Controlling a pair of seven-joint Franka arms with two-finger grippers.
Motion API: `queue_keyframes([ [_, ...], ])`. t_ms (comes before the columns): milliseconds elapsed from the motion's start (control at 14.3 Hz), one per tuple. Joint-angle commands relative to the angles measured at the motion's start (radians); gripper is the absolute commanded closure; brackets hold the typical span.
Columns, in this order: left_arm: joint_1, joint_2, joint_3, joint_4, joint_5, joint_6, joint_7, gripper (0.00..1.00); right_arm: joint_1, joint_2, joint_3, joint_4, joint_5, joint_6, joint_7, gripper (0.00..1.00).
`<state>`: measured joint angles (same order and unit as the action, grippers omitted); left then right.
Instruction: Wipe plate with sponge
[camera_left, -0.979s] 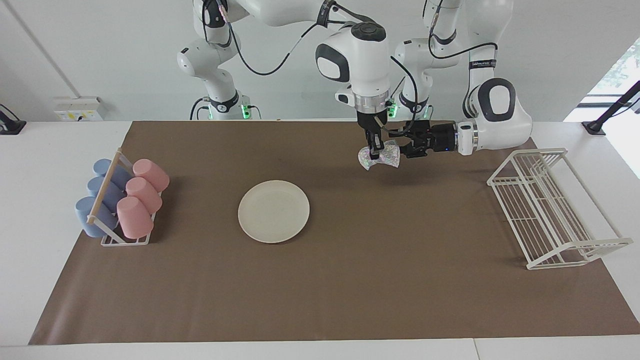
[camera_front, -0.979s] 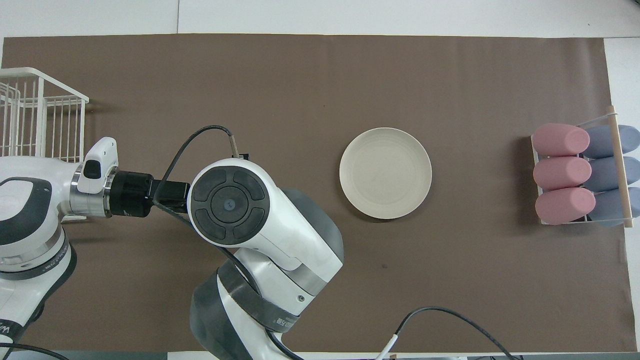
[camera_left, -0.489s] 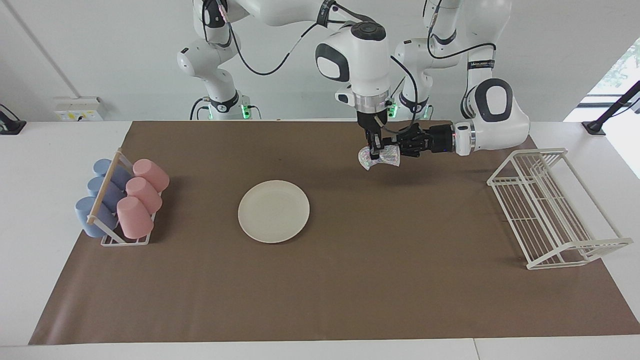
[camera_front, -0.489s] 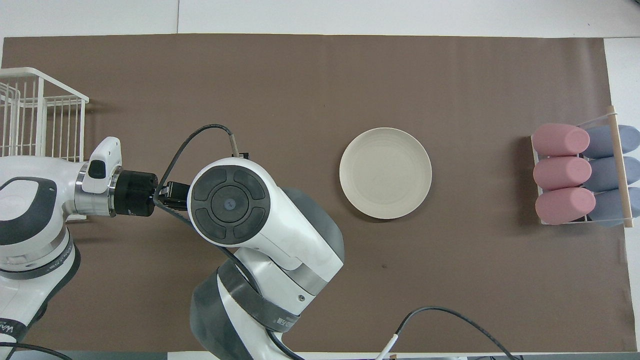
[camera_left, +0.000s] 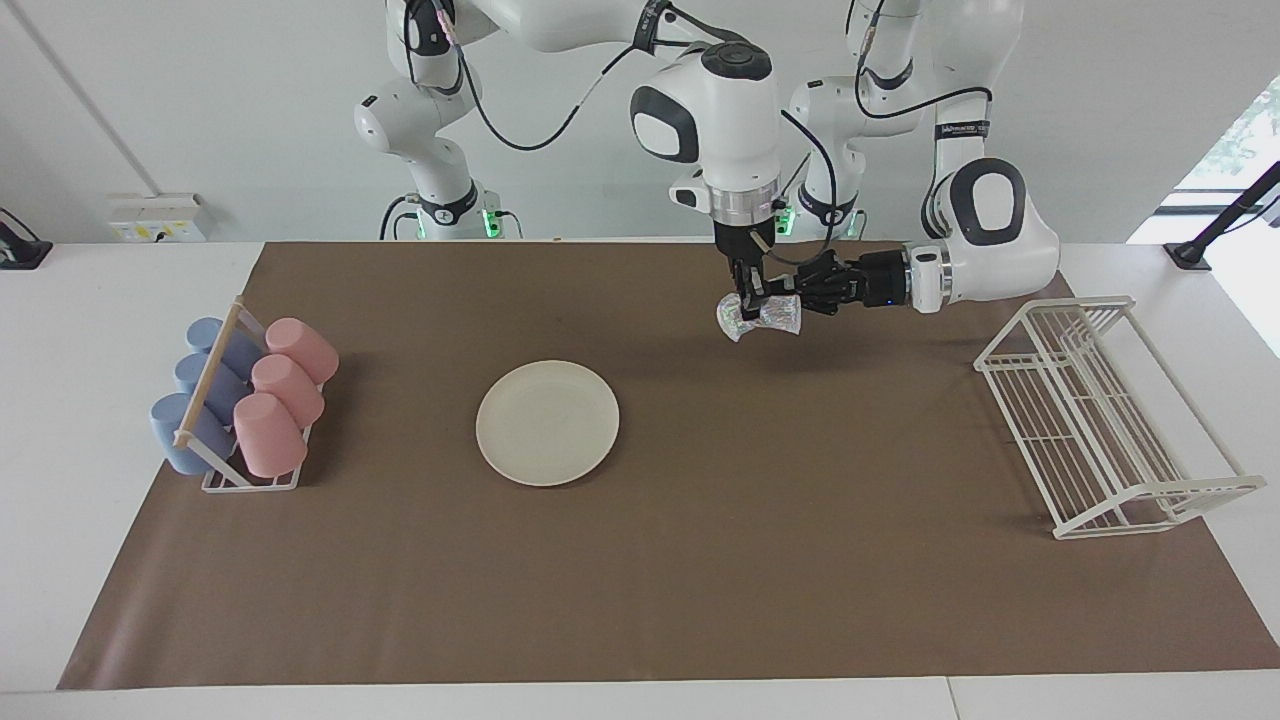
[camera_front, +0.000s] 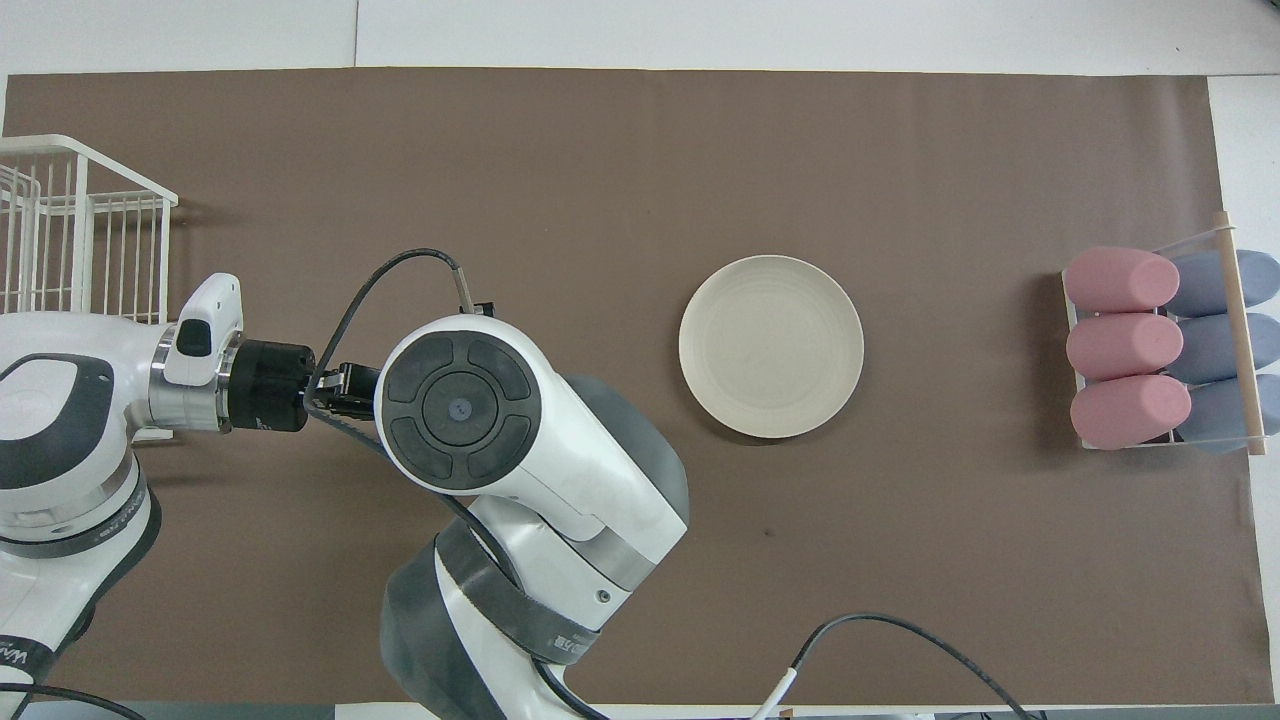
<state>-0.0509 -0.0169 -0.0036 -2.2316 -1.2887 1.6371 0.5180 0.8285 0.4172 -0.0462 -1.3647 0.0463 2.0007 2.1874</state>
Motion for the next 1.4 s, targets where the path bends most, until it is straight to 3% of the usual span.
queue_keyframes([
  [0, -0.013, -0.005, 0.013, -0.007, -0.017, 0.017, 0.008, 1.0, -0.031, -0.058, 0.008, -0.069, -0.023, 0.004, -0.061, 0.0],
  [350, -0.004, -0.005, 0.017, 0.001, -0.004, 0.03, -0.018, 1.0, -0.146, -0.182, 0.006, -0.209, -0.025, -0.042, -0.445, 0.0],
  [559, -0.003, -0.005, 0.017, 0.067, 0.101, 0.058, -0.122, 1.0, -0.224, -0.238, 0.006, -0.254, -0.025, -0.111, -0.689, 0.0],
  [909, -0.003, -0.008, 0.017, 0.228, 0.38, 0.059, -0.387, 1.0, -0.383, -0.305, 0.005, -0.261, -0.025, -0.23, -1.115, 0.0],
  [1328, -0.061, -0.011, -0.002, 0.351, 0.849, 0.049, -0.676, 1.0, -0.518, -0.356, 0.006, -0.277, -0.025, -0.28, -1.503, 0.0],
])
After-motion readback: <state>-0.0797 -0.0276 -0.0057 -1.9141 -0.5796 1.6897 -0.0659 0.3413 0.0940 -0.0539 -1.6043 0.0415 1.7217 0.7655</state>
